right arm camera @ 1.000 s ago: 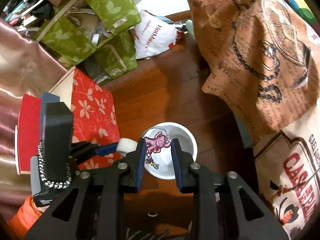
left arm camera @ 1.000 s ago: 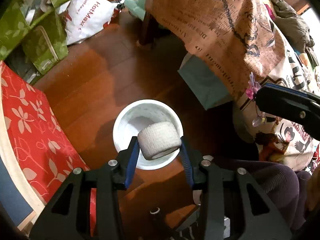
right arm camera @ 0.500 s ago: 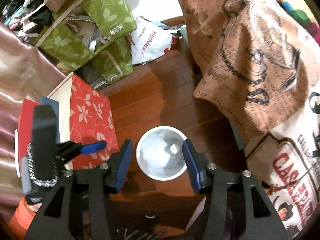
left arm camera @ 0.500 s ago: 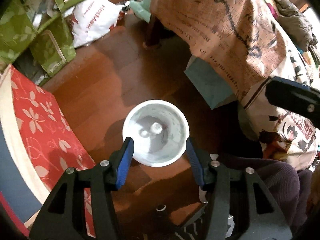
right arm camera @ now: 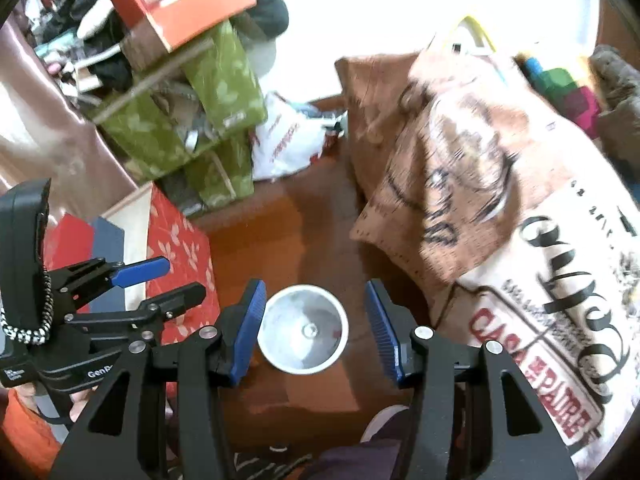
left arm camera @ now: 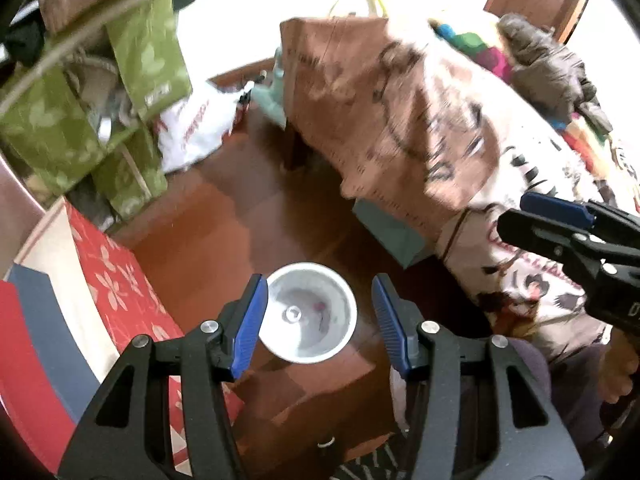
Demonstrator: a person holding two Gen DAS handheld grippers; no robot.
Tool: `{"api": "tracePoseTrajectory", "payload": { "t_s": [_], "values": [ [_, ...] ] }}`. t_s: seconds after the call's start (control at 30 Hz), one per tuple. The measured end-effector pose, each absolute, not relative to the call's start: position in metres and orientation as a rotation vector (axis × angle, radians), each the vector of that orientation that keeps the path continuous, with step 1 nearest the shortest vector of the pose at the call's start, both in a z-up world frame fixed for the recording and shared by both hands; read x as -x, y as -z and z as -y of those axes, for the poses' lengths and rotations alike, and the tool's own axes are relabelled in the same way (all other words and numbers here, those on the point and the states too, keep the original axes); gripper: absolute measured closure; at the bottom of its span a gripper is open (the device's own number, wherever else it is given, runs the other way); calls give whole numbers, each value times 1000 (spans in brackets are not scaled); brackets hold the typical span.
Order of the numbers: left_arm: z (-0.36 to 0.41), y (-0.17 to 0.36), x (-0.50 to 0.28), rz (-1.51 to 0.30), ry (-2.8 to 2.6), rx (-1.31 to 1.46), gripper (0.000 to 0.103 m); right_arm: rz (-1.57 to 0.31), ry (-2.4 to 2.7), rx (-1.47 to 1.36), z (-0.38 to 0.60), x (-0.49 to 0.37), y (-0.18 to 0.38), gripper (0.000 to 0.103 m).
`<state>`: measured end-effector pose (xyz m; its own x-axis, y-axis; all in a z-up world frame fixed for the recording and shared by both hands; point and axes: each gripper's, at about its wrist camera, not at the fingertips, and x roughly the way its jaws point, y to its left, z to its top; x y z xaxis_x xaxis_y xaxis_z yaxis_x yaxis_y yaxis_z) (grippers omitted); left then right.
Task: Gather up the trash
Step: 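Raise both open grippers back toward the items on the bed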
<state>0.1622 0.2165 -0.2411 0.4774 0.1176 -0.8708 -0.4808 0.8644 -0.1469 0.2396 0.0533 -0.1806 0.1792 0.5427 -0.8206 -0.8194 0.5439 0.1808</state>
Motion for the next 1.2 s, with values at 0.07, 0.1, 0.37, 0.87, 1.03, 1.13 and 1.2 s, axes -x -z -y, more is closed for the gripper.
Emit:
{"api": "tracePoseTrajectory", "payload": {
  "t_s": [0.07, 0.1, 0.37, 0.87, 1.03, 1.13, 1.2],
  "values": [
    [-209, 223, -161, -978, -376, 384, 50, -948, -974, 313, -41, -239, 166, 55],
    [-203, 212, -161, -957, -373, 373, 50, -935, -970, 306, -37, -239, 161, 55],
    [-158, 152, -172, -841, -318, 299, 50, -797, -909, 225, 23, -242, 111, 55],
    [-46, 91, -247, -726, -139, 147, 45, -685, -695, 125, 147, -285, 77, 55],
    [-12, 95, -285, -745, -64, 128, 45, -689, -607, 102, 183, -308, 80, 55],
    [6, 103, -311, -767, -16, 124, 45, -703, -545, 85, 206, -325, 88, 55],
    [14, 109, -325, -786, 9, 127, 45, -714, -519, 75, 218, -333, 93, 55]
  ]
}}
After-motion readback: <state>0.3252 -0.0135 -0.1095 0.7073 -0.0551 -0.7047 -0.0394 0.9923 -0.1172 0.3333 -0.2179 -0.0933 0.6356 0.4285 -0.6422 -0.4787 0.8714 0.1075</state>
